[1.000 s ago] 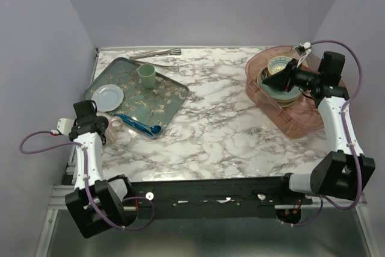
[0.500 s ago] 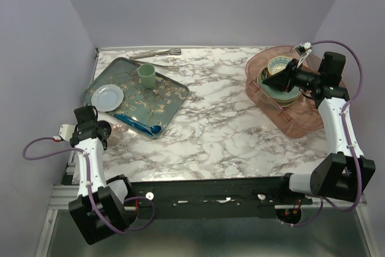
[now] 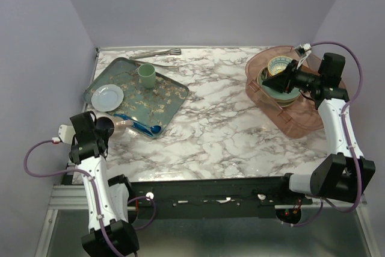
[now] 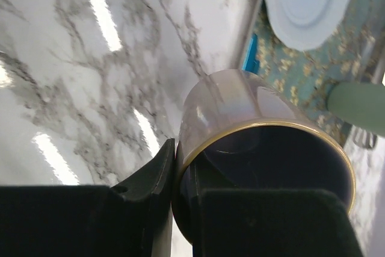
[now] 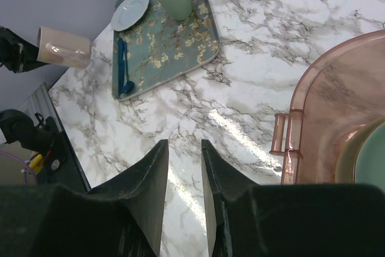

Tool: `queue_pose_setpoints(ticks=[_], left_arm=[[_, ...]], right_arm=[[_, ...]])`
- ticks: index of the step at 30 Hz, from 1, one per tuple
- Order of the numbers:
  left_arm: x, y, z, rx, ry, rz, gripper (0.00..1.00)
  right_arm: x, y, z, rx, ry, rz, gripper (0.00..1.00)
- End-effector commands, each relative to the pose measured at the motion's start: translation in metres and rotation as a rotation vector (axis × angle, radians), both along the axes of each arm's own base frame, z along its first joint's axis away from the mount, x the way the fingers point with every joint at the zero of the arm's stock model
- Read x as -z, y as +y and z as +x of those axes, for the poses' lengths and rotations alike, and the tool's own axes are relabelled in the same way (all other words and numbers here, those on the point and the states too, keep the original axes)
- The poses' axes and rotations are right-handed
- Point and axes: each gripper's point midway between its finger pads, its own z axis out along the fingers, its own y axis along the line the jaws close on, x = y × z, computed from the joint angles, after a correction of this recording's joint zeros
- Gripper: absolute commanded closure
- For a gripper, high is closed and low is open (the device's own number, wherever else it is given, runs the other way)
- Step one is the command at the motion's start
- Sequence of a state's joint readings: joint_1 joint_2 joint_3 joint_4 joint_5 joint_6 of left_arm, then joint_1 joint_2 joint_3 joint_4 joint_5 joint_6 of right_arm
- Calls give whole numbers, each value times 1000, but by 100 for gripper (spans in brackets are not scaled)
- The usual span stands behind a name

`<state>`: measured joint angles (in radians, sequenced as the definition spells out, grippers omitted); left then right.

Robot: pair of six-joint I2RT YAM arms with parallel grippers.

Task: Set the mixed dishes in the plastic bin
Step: Pick up the cup at the center of the board.

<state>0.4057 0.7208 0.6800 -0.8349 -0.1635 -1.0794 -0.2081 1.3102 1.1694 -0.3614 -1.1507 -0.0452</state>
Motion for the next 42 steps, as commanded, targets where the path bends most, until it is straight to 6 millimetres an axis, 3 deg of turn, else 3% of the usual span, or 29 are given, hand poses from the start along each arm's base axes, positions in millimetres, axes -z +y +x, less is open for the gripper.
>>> queue_pose_setpoints(ticks=[1,7,13,15,16,17,22,23,24,26,29,30,33,37,42], left_arm=[[-59,-37,45,252,-309,-45,100],[-92,-81,59,501,-482,-64,100],[-110,-120,64,679,-585,-52,100],[-110,-132,66,716,-589,-55,100],[-112,-152,66,782,-599,-70,100],[-109,-154,70,779,-586,-64,100],[-109,-206,76,904,-590,-50,100],[-107,-229,72,968,-577,-60,100],[-106,-229,77,937,-572,-23,100],[-108,-251,82,976,-567,3,100],[-109,-288,82,1030,-549,52,100],[-109,-308,72,1085,-545,56,100],[-109,-331,79,1074,-524,127,100],[-108,-371,71,1102,-507,168,100],[-106,-401,75,1069,-466,240,100]], right_arm=[[-4,5,-10,-31,-41,-8,63],[-7,7,-15,-46,-71,-23,58],[-16,8,-24,-57,-118,-47,57],[-19,9,-28,-63,-133,-56,57],[-23,9,-32,-63,-151,-64,54],[-22,10,-34,-63,-158,-74,53],[-26,11,-44,-60,-203,-126,48],[-26,13,-48,-62,-212,-141,48],[-25,14,-50,-65,-214,-147,45],[-23,15,-54,-69,-221,-170,44],[-20,18,-60,-65,-233,-195,39],[-22,17,-63,-60,-246,-205,39],[-20,18,-66,-51,-253,-228,35],[-20,19,-71,-44,-273,-250,30],[-11,30,-77,-73,-274,-281,22]])
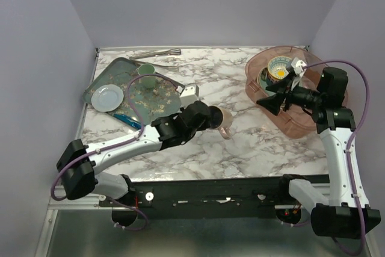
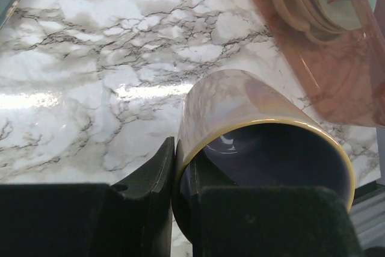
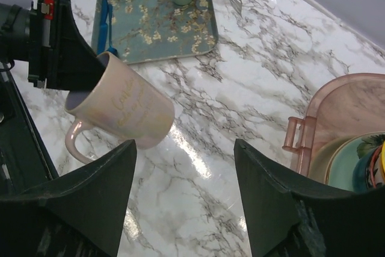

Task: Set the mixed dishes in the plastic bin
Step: Pick up the cup at the center of the board.

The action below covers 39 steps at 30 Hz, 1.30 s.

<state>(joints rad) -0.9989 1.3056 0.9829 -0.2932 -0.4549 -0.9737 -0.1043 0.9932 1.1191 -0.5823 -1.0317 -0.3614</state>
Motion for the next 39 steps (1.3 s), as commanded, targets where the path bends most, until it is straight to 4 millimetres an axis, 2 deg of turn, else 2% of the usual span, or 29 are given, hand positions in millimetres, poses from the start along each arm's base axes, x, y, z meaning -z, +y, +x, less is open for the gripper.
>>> queue_pose_setpoints(ticks=[1,2,4,5,7,8,14,19,20,22,23,28,29,32,36,37,39], left_arm=[[-46,-23,23,-149,-130,-53,100],[-48,-38,21,-137,-129,-47,100],[-42,-40,20,-154,-122,18,100],[-45,-50,22,-162,-124,22,100],[-42,-53,18,-175,-134,78,100],[-46,-61,20,-183,-141,83,100],[-52,-77,16,-208,-173,142,100],[-55,-80,19,-225,-180,157,100],[-57,-81,19,-229,-185,155,100],[-58,-81,20,-233,-188,157,100],[-61,-81,20,-236,-191,155,100],[-66,-81,22,-244,-207,158,100],[-67,-82,23,-244,-209,156,100],[-71,-82,23,-241,-214,152,100],[-78,-79,21,-218,-227,143,90],[-84,-81,21,-199,-245,129,86],[-86,-79,15,-148,-249,114,69]], right_arm=[[17,8,-5,-2,20,-59,22],[24,15,-4,-10,34,-89,21],[31,23,-5,-21,49,-125,21],[34,30,-6,-27,55,-153,21],[41,35,-4,-18,75,-184,21],[45,37,0,19,76,-215,20],[72,30,27,196,110,-373,20],[85,32,31,240,119,-420,25],[86,33,33,253,113,-431,33],[88,33,34,260,117,-437,41],[88,31,35,270,115,-445,50],[87,35,34,254,115,-441,76],[87,37,33,247,118,-437,84],[84,39,31,236,115,-426,100],[74,40,27,230,97,-396,100],[72,40,26,232,92,-392,100],[68,39,25,221,83,-374,100]])
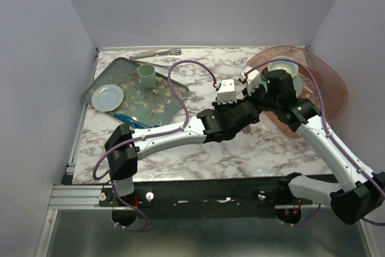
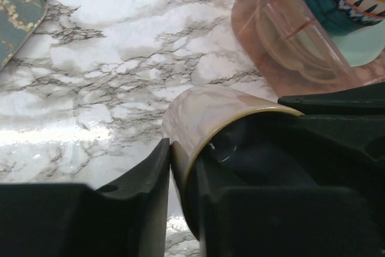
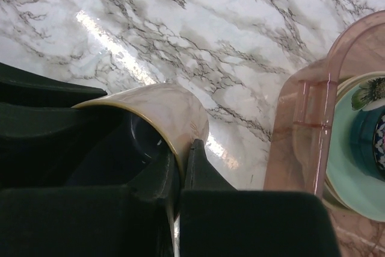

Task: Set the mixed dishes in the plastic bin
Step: Pick up the cup at the center of the board.

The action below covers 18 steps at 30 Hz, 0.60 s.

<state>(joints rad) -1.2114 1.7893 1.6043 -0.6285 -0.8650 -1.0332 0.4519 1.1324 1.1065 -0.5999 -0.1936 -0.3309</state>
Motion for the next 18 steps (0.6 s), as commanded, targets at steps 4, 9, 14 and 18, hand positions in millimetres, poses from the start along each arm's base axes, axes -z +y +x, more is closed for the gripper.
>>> queue_pose_setpoints(ticks=[4,9,14,18], left_arm=[[-81,1,-12,174,-181,-234,30],[-102,-3,-46,507,-258,-320,4],[-117,18,-59,626,-312,-289,1],[-107,50,-55,661,-289,-176,1]], right_arm=[[-23,-15,0,35,-19,116,100],[-35,-31,0,57,-20,197,100],[-51,-61,8,145,-48,268,100],[-76,-93,14,239,-109,346,100]])
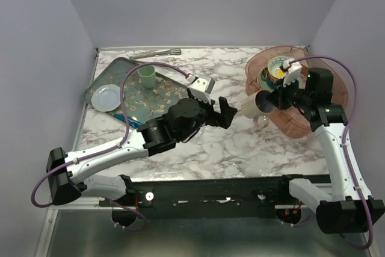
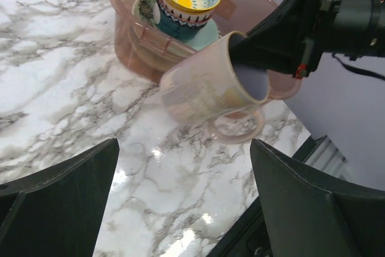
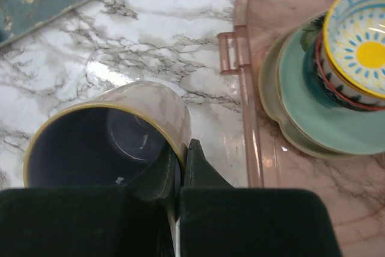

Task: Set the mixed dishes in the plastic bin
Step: Pick up the cup at the center of the board, then place the cup in the plastic bin.

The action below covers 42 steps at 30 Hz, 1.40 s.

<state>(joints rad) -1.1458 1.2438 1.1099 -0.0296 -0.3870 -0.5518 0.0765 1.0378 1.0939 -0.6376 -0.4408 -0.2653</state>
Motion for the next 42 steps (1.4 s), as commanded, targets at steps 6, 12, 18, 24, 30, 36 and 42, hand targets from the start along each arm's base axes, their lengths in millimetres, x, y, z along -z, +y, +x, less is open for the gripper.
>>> queue_pose_setpoints(ticks=[6,12,18,24,30,36,42], left_arm=[[24,95,1,11,-108,296,1],[33,138,-11,-10,-148,413,1],[72,170,-10,-69,-162,526,1],[72,177,-12,-50,-150,426,1],[68,179,-13,-58,-158,408,1],[67,180,-13,-58,-161,406,1],[67,184,-11,-79,-162,404,1]], right_arm=[[-81,-74,18,228,-210,264,100],[-90,-123,33,402,-221,334,100],[-87,-181,51,652,-262,230,100],[-77,-223,51,804,-288,67,100],[-57,-244,54,857,-242,19,100],[-27,-258,63,873,-164,-33,99],[3,-265,69,863,-80,-68,99]])
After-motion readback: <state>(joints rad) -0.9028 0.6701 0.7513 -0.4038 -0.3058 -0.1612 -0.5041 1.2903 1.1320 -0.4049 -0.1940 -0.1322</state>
